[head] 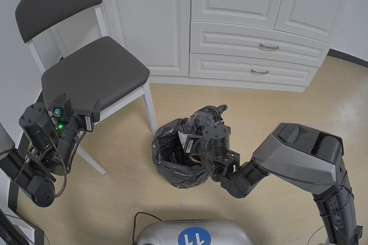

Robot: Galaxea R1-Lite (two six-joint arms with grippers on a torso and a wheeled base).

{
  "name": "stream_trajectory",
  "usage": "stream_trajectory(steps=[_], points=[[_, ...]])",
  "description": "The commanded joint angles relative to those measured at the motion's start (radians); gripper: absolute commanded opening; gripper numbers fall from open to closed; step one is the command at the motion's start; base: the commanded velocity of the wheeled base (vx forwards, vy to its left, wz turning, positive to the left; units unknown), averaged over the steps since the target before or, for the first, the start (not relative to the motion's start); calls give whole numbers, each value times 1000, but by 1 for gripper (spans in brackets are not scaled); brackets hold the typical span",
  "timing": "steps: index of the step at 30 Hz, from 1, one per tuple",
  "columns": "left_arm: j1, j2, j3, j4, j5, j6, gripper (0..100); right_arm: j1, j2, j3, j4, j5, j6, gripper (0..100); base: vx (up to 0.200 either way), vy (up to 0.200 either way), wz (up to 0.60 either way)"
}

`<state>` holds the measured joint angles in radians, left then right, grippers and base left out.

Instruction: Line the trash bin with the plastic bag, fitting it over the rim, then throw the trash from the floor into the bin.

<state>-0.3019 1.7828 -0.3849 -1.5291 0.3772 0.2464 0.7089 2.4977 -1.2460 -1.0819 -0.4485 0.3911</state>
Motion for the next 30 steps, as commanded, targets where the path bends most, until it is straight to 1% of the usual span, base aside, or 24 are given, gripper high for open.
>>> stream_trajectory(steps=[1,6,13,17,24,30], points=[[0,0,0,0,2,1,100,4,67,-52,-7,2,5,0,0,0,0],[0,0,0,0,0,2,100,7,107,-76,-18,1,11,0,0,0,0],[0,0,0,0,0,2,100,27,118,-63,-26,-2,0,0,0,0,0],[0,-2,0,0,0,2,100,66,89,20,-26,-2,-18,0,0,0,0],[0,-3,0,0,0,2,100,99,20,155,-15,14,-67,0,0,0,0],[0,-3,-2,0,2,2,100,101,30,146,-29,22,-74,0,0,0,0]])
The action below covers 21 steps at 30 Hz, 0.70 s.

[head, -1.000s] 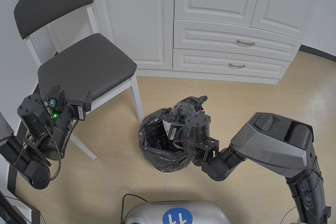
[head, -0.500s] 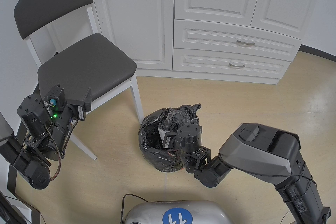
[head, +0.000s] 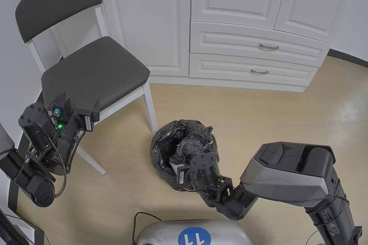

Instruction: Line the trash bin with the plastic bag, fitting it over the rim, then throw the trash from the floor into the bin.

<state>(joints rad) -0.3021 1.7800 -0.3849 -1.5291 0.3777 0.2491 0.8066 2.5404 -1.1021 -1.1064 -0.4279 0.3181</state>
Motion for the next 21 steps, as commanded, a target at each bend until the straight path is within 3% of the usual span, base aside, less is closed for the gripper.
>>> stream_trajectory(steps=[1,9,21], points=[[0,-1,-2,0,0,-1,100,-1,-2,-19,-6,0,3,0,0,0,0],[0,-1,0,0,1,1,100,-35,113,-140,-116,-14,-27,0,0,0,0],[0,1,-2,0,1,12,100,-38,193,-225,-121,-14,-37,0,0,0,0]])
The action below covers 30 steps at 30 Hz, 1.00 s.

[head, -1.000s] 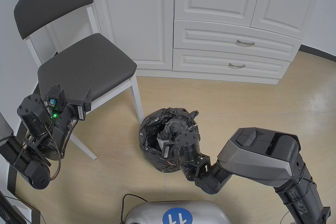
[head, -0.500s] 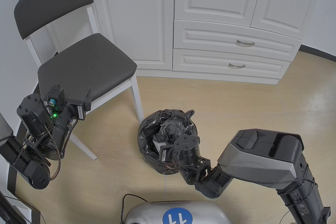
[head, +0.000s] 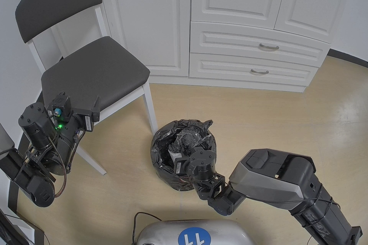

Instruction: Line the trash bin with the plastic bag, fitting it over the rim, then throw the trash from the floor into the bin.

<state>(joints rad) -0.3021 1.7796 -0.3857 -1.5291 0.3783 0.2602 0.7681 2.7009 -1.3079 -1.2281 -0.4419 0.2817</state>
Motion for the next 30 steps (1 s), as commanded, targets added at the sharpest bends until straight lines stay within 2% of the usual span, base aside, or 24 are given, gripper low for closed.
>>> stream_trajectory(steps=[1,8,9,30], points=[[0,1,-1,0,1,1,100,0,36,-22,4,0,-1,0,0,0,0],[0,1,-1,0,1,1,100,-4,34,-21,15,0,-3,0,0,0,0],[0,1,-1,0,1,1,100,-4,34,-21,15,0,-3,100,0,0,0],[0,0,-1,0,1,-1,100,-10,-16,-2,4,0,-1,100,0,0,0]])
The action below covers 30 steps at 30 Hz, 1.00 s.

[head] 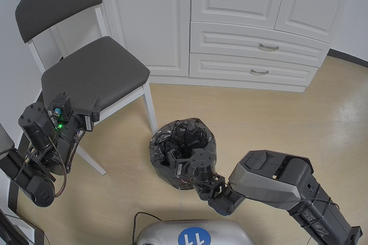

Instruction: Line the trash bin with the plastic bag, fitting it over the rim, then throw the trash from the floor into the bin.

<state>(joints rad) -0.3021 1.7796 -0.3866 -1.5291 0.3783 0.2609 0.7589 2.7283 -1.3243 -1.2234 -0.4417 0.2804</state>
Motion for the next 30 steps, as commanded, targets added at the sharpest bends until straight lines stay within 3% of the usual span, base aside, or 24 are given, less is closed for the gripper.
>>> stream_trajectory(steps=[1,10,16,30], points=[[0,0,0,0,1,0,100,-1,-56,25,2,0,-1,100,0,0,0],[0,0,0,0,1,0,100,-41,-252,172,1,12,-49,100,0,0,0],[0,-11,2,0,-1,-2,100,-119,-357,227,16,14,-127,100,0,0,0],[-2,-15,6,0,-1,0,100,-270,-237,131,219,32,-147,100,0,0,0]])
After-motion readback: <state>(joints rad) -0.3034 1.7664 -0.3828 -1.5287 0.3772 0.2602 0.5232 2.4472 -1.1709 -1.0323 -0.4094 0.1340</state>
